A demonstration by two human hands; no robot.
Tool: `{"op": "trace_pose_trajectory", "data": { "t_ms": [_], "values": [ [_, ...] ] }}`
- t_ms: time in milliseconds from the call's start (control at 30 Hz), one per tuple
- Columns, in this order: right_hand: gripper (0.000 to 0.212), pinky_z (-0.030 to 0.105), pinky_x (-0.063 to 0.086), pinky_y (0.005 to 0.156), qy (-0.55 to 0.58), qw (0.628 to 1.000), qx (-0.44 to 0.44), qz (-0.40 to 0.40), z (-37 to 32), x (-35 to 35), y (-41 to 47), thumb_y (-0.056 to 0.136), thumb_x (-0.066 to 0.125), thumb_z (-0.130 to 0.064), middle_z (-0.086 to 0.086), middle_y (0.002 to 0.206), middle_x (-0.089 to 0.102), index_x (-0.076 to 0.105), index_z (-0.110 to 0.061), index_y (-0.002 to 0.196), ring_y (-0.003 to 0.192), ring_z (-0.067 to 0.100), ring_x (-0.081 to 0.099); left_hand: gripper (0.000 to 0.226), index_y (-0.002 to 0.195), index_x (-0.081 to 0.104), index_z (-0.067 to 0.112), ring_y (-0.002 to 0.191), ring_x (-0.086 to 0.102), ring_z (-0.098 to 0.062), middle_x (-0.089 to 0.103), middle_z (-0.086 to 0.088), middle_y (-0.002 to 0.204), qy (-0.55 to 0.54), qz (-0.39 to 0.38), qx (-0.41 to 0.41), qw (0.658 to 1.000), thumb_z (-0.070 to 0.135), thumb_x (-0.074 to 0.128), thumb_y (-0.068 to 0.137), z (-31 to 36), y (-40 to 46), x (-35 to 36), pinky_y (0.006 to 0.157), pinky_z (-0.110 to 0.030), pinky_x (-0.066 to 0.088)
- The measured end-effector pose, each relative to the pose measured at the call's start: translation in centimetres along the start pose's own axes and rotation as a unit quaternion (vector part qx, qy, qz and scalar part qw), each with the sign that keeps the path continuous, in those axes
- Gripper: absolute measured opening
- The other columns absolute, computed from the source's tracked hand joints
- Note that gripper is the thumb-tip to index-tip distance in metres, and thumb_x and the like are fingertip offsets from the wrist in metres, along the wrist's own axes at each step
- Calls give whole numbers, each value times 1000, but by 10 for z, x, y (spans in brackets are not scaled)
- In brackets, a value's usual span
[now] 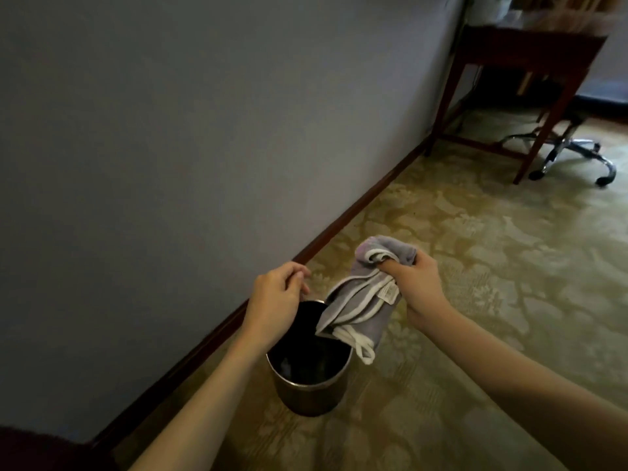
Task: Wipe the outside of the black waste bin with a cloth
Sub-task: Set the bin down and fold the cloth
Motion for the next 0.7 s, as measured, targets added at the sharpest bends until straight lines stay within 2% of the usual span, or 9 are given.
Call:
{"op": "trace_pose_trajectory", "data": {
  "t_ms": [133,200,300,367,433,500,567,633,700],
  "values": [
    [30,43,54,91,73,997,23,-30,-155,35,-13,79,70,2,17,109,70,66,0,109,103,31,66,22,80,65,20,51,52,0,56,10,52,25,26,51,998,10,52,94,132,8,-90,53,-17,40],
    [24,43,54,90,81,995,0,-64,-243,56,-21,79,67,6,18,105,71,70,0,102,100,32,67,17,82,66,18,55,53,-2,58,10,58,31,31,79,996,14,53,94,205,6,-135,58,-25,42],
    [28,41,58,82,97,991,-25,-87,-364,78,-40,80,64,9,19,100,71,67,1,106,92,30,69,29,91,63,23,68,59,-12,64,6,73,46,23,103,993,48,49,92,310,-5,-194,64,-40,49],
    [21,34,60,68,103,988,-38,-107,-430,89,-49,81,64,7,11,85,74,70,-7,96,76,22,72,50,99,55,32,75,56,-6,60,13,84,121,45,113,985,75,37,81,366,-13,-229,63,-35,48],
    [20,32,60,55,107,985,-44,-126,-486,102,-58,83,63,4,2,68,74,69,-15,86,63,16,71,66,112,44,37,85,51,-5,50,17,99,215,89,119,965,88,30,70,413,-19,-262,63,-30,45],
    [18,33,58,49,106,984,-41,-140,-527,117,-67,83,63,1,0,62,72,67,-16,85,56,14,70,80,125,34,35,98,45,-10,40,12,111,285,126,116,943,89,31,67,448,-23,-289,68,-30,45],
    [14,36,58,52,109,981,-23,-162,-557,135,-77,82,64,-1,4,66,71,66,-14,85,58,18,69,89,135,28,29,110,40,-15,33,7,122,319,158,99,929,86,37,68,472,-26,-314,77,-33,47],
    [10,39,57,58,111,976,4,-190,-576,158,-88,82,65,-3,9,74,70,65,-11,88,65,22,68,88,139,25,26,116,40,-21,32,2,132,323,188,82,924,78,48,72,487,-30,-339,84,-38,48],
    [9,38,56,55,111,968,14,-224,-591,182,-101,83,64,-3,10,74,69,64,-10,88,61,21,68,82,139,26,24,116,44,-25,36,-1,134,316,219,73,920,66,57,76,495,-35,-363,85,-41,48]
  ]
}}
Point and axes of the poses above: each hand's wrist, its own y-axis towards the middle knuckle, its own x-axis out of the palm, z = x × y, the point moved 8 cm from there along y, towards the middle knuckle
